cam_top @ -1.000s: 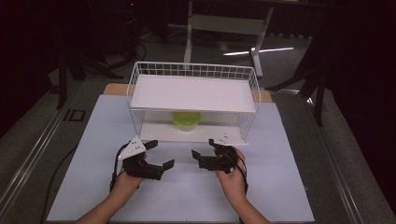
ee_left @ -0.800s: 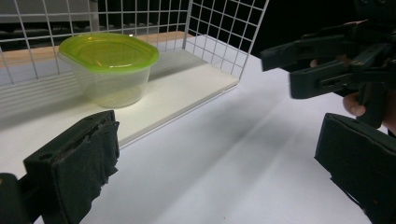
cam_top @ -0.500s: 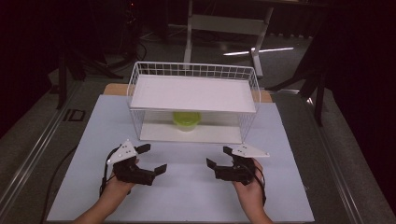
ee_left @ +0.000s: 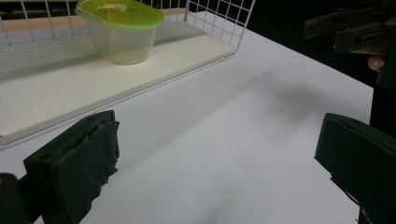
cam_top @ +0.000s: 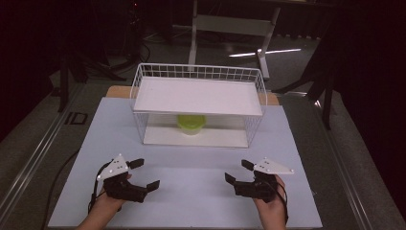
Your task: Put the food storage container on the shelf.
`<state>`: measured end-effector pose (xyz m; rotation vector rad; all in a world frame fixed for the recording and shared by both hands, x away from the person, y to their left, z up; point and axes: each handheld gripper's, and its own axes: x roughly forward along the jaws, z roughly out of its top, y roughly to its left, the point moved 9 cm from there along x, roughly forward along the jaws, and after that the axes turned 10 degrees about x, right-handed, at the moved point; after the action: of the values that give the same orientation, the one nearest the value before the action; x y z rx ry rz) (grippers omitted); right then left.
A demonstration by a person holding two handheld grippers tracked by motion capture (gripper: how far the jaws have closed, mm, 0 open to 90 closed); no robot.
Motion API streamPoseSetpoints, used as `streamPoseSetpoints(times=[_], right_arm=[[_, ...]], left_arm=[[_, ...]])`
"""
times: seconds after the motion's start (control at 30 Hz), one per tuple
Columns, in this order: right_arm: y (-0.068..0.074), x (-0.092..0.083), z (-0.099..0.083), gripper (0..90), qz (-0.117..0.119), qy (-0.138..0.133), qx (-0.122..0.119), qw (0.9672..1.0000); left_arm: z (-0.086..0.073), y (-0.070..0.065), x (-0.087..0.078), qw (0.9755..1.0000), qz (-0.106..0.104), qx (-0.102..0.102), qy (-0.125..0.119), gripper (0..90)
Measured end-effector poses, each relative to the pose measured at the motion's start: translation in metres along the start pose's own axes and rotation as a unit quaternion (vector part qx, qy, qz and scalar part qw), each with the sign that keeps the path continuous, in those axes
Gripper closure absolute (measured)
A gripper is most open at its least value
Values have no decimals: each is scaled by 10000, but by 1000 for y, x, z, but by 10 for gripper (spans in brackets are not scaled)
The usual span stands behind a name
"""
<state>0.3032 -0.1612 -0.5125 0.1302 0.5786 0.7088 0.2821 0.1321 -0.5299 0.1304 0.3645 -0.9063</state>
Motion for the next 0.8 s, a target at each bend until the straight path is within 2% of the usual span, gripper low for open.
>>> streamPoseSetpoints(times=[0.13, 0.27, 0.53, 0.67, 0.8], right_arm=[[-4, -6, -7, 180, -34, 51, 1, 10000], [-9, -11, -12, 180, -68, 33, 21, 10000], [-20, -4, -28, 180, -138, 201, -40, 9997], [-22, -2, -32, 180, -160, 239, -126, 9995], [-25, -2, -35, 180, -140, 257, -113, 9995]], left_arm=[[-3, -1, -3, 10000, 10, -44, 10, 5], [-9, -4, -3, 10000, 9, -1, 51, 5], [-13, -6, -1, 10000, -15, -18, 5, 5], [-14, -5, -3, 10000, 10, -6, -22, 5], [-16, -3, -5, 10000, 50, 2, -14, 5]])
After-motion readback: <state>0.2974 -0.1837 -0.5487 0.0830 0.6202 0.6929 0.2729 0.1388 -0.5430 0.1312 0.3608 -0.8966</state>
